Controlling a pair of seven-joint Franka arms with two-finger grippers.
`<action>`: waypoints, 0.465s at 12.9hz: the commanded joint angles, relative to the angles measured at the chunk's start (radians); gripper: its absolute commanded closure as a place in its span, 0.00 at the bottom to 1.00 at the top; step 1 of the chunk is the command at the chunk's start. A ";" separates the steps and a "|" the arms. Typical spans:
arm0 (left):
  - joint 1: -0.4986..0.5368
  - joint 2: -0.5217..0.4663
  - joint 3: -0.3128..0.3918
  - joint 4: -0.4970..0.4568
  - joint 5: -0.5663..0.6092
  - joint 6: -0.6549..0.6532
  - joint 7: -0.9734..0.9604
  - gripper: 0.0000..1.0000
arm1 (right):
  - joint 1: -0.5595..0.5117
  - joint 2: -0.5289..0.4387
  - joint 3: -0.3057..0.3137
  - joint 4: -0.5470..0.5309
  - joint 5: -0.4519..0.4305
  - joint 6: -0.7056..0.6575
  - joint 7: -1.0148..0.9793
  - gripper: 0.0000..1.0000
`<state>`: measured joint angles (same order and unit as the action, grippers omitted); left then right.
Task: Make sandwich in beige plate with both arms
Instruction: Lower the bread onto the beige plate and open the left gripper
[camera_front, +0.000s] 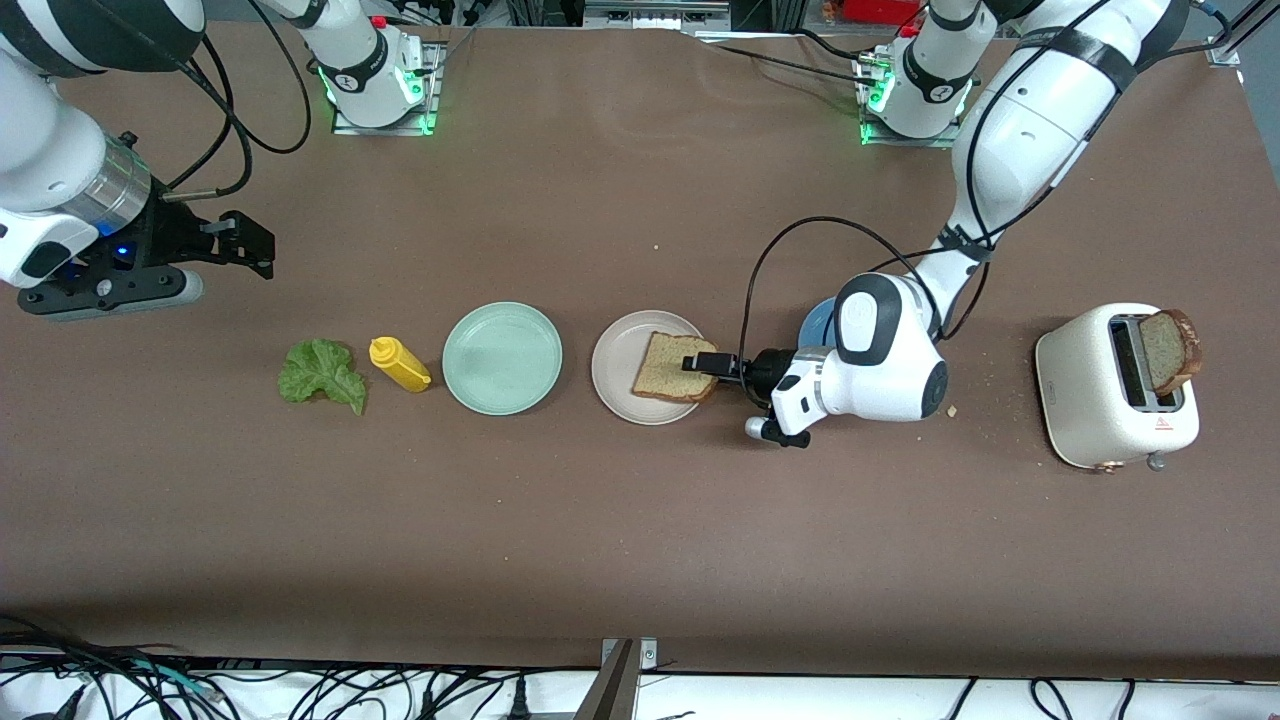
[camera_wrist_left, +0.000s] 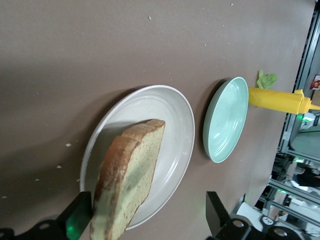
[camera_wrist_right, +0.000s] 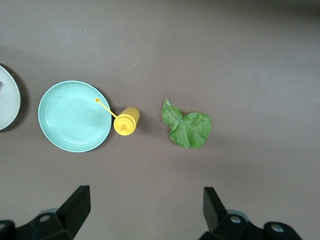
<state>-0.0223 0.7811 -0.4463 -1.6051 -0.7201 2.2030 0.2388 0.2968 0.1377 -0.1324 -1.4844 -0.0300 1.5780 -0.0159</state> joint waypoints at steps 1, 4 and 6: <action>-0.010 -0.025 0.006 -0.015 0.082 -0.014 -0.009 0.00 | -0.002 -0.004 -0.003 0.003 0.019 -0.010 -0.012 0.00; -0.007 -0.075 0.005 -0.016 0.282 -0.022 -0.141 0.00 | -0.002 -0.006 -0.004 0.003 0.019 -0.009 -0.012 0.00; -0.005 -0.124 0.005 -0.009 0.472 -0.077 -0.261 0.00 | -0.005 -0.004 -0.004 0.003 0.019 -0.009 -0.013 0.00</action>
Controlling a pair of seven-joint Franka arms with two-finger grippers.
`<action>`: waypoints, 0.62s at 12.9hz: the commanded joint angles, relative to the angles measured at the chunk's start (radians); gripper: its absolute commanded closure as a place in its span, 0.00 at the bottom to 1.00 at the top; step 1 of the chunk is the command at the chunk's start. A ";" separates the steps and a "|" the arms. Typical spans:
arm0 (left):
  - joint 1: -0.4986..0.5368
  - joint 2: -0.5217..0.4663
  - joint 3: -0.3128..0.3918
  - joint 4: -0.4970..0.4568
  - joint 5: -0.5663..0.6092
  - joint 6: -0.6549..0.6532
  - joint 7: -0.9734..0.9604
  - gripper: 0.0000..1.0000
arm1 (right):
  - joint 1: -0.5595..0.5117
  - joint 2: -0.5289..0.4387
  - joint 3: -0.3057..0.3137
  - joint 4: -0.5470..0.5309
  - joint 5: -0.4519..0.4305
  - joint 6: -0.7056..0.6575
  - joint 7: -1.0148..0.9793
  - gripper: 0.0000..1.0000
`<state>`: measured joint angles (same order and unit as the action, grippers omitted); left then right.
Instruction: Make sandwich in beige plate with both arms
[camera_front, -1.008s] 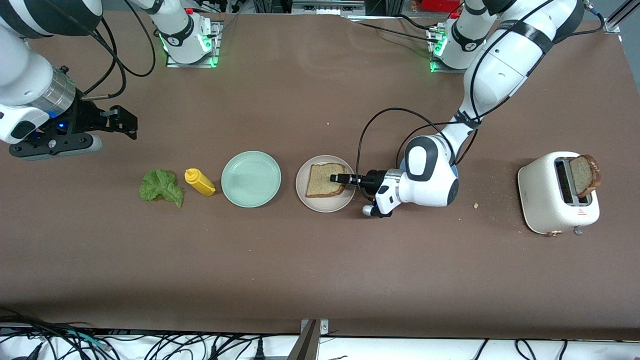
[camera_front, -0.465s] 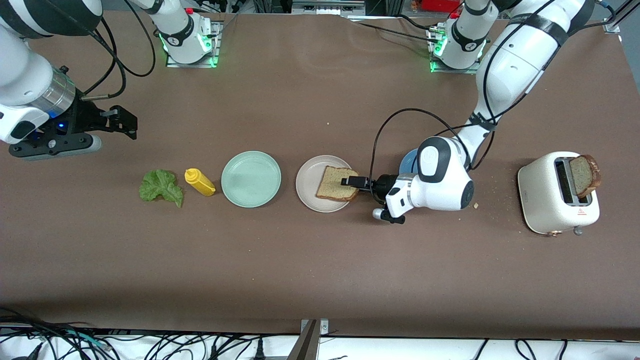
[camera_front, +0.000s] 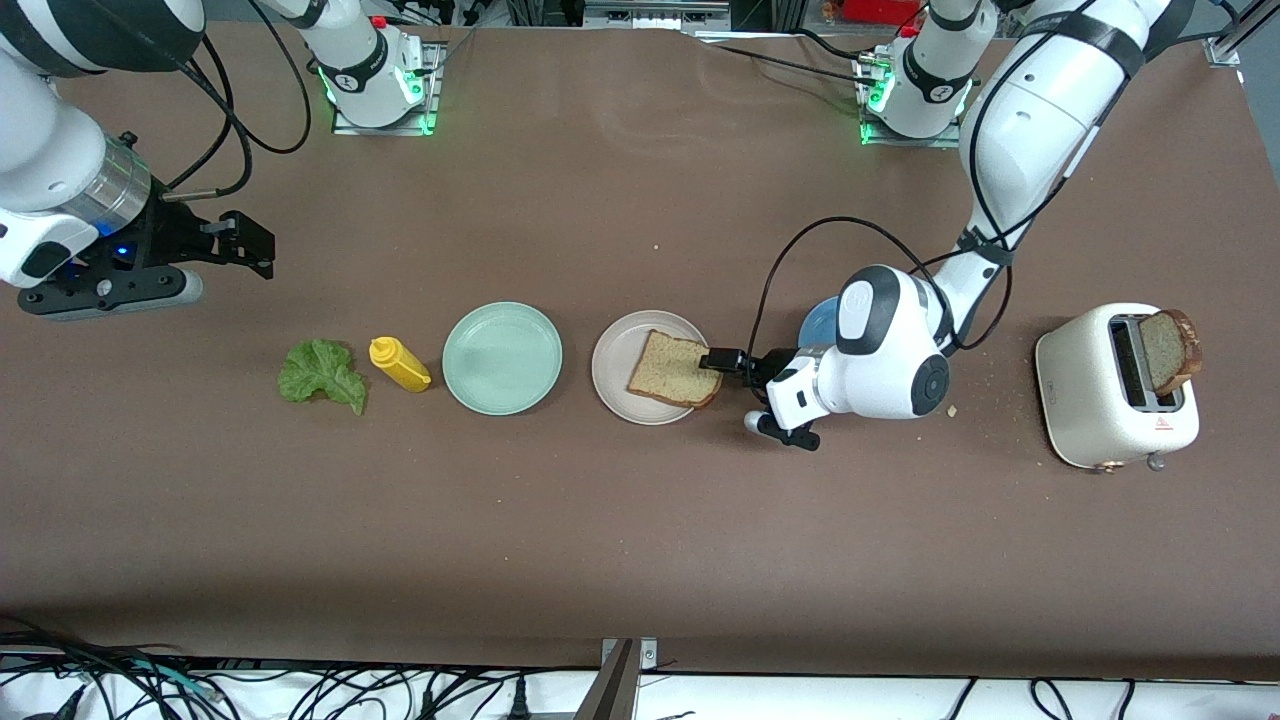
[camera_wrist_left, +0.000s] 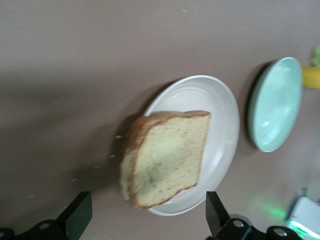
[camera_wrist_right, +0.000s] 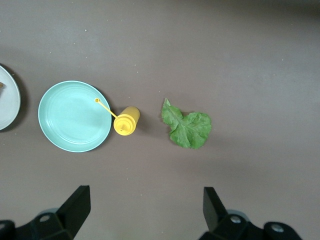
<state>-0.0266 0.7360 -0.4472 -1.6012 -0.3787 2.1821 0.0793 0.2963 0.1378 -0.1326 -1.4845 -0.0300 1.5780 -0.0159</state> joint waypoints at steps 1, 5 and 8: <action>0.004 -0.104 0.004 -0.006 0.206 -0.089 -0.131 0.00 | -0.006 -0.004 -0.005 0.003 0.019 -0.007 -0.015 0.00; 0.069 -0.229 0.010 0.004 0.423 -0.238 -0.144 0.00 | -0.008 -0.003 -0.005 0.003 0.018 -0.003 -0.015 0.00; 0.106 -0.352 0.018 0.006 0.465 -0.329 -0.145 0.00 | -0.020 -0.001 -0.009 0.003 0.024 -0.010 -0.013 0.00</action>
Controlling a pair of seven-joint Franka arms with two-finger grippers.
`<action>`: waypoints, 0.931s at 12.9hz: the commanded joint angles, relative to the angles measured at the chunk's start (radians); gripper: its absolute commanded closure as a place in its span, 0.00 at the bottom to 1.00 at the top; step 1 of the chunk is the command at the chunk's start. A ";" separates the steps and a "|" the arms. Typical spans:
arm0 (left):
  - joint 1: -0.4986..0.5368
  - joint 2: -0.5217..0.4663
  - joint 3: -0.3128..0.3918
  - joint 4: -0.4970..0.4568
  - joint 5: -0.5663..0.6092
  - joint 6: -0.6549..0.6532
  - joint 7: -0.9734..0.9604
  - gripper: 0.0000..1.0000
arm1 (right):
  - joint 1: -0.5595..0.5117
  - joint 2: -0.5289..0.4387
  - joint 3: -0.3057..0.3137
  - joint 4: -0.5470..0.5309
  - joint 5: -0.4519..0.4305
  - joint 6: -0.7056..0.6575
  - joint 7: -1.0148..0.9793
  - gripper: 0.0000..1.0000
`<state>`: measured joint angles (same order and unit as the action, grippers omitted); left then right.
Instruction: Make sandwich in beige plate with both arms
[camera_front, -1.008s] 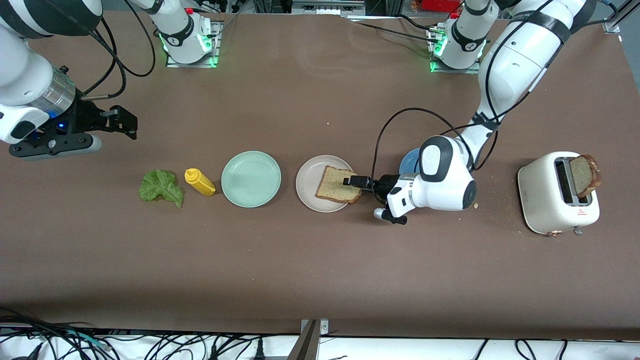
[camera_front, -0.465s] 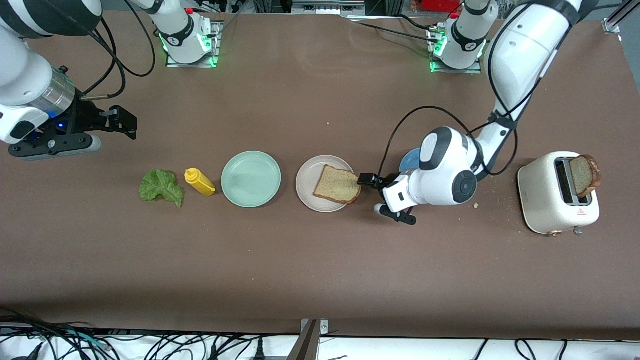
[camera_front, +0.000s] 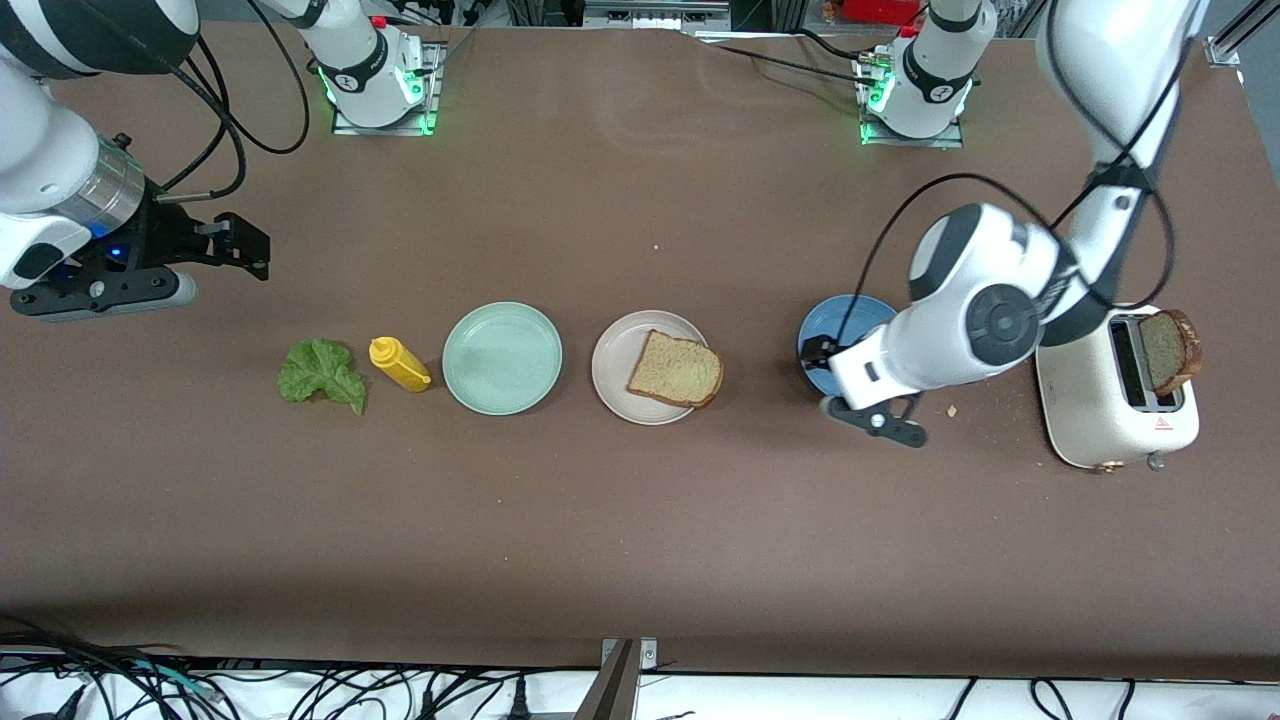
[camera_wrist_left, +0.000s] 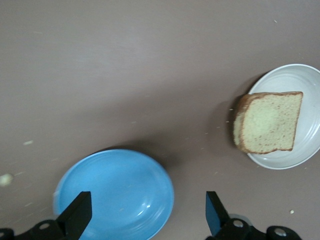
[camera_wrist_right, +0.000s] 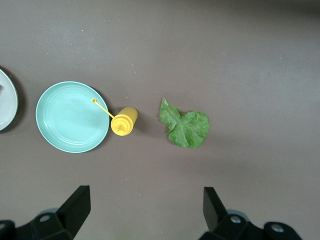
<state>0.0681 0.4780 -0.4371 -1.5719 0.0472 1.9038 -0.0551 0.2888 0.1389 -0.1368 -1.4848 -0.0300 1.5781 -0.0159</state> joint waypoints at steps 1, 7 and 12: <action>0.018 -0.128 0.023 -0.022 0.039 -0.090 -0.012 0.00 | -0.031 -0.002 -0.004 0.003 0.056 -0.012 -0.013 0.00; -0.039 -0.350 0.193 0.032 0.034 -0.252 -0.094 0.00 | -0.066 -0.005 -0.027 0.003 0.090 -0.020 -0.019 0.00; -0.139 -0.449 0.337 -0.013 -0.058 -0.256 -0.089 0.00 | -0.066 -0.005 -0.047 0.000 0.090 -0.056 -0.018 0.00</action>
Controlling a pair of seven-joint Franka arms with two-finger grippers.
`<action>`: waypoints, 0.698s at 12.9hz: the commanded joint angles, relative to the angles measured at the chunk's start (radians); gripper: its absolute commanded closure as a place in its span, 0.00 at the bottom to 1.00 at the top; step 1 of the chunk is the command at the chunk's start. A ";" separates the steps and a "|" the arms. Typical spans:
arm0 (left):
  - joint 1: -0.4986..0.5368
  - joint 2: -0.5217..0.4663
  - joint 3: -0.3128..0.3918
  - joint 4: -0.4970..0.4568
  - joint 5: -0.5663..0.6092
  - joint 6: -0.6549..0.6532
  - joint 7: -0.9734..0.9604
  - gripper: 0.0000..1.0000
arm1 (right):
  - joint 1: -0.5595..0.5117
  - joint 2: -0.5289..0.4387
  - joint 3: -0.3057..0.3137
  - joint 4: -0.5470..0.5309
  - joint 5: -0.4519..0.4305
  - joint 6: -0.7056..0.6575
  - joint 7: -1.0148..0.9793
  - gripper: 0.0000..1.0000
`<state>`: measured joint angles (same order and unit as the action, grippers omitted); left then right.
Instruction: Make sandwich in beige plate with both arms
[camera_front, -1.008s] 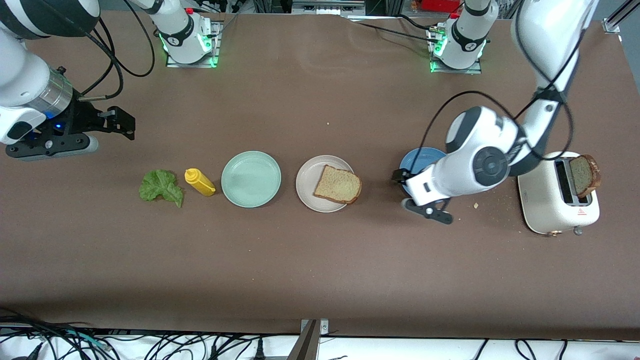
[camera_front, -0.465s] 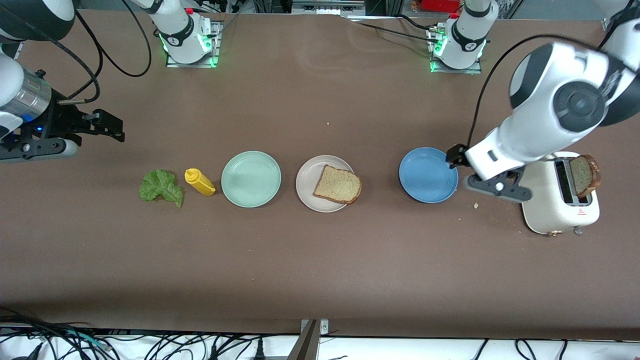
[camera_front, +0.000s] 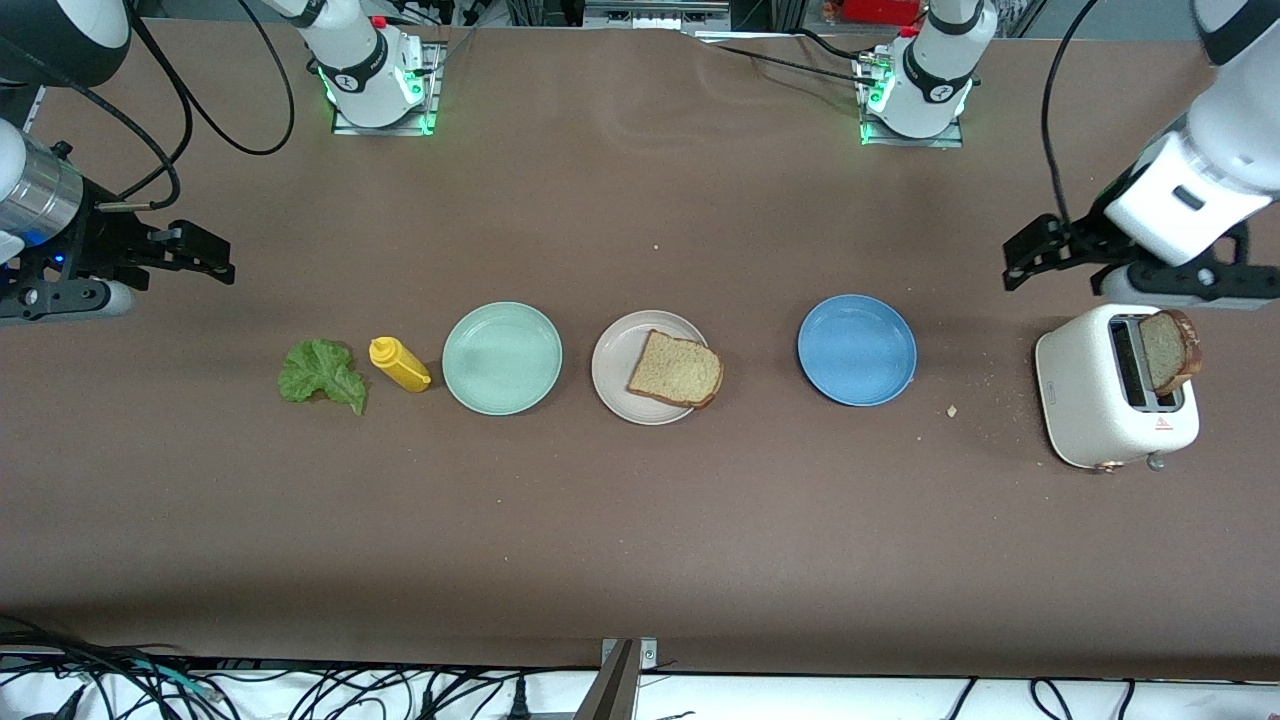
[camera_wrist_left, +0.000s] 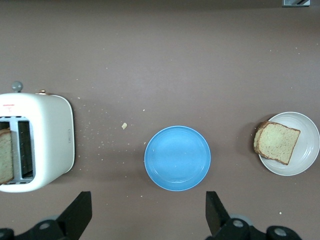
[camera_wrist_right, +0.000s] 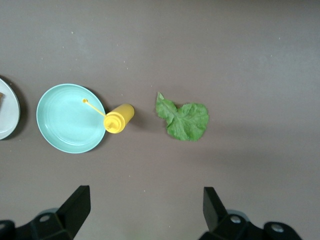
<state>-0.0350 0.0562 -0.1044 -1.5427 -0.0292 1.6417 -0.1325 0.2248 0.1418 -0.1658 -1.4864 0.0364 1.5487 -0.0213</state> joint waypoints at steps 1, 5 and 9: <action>-0.032 -0.029 -0.033 -0.056 0.081 0.006 -0.012 0.00 | 0.001 -0.007 -0.017 0.001 0.019 -0.038 -0.006 0.00; -0.011 -0.001 -0.038 -0.051 0.020 0.006 -0.022 0.00 | 0.004 0.001 -0.015 0.005 0.010 -0.036 -0.074 0.00; -0.012 0.037 -0.040 -0.011 0.023 -0.002 -0.030 0.00 | 0.008 0.022 -0.014 0.006 -0.023 -0.028 -0.072 0.00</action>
<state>-0.0506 0.0720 -0.1432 -1.5946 0.0115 1.6453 -0.1523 0.2305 0.1581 -0.1786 -1.4865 0.0291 1.5204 -0.0805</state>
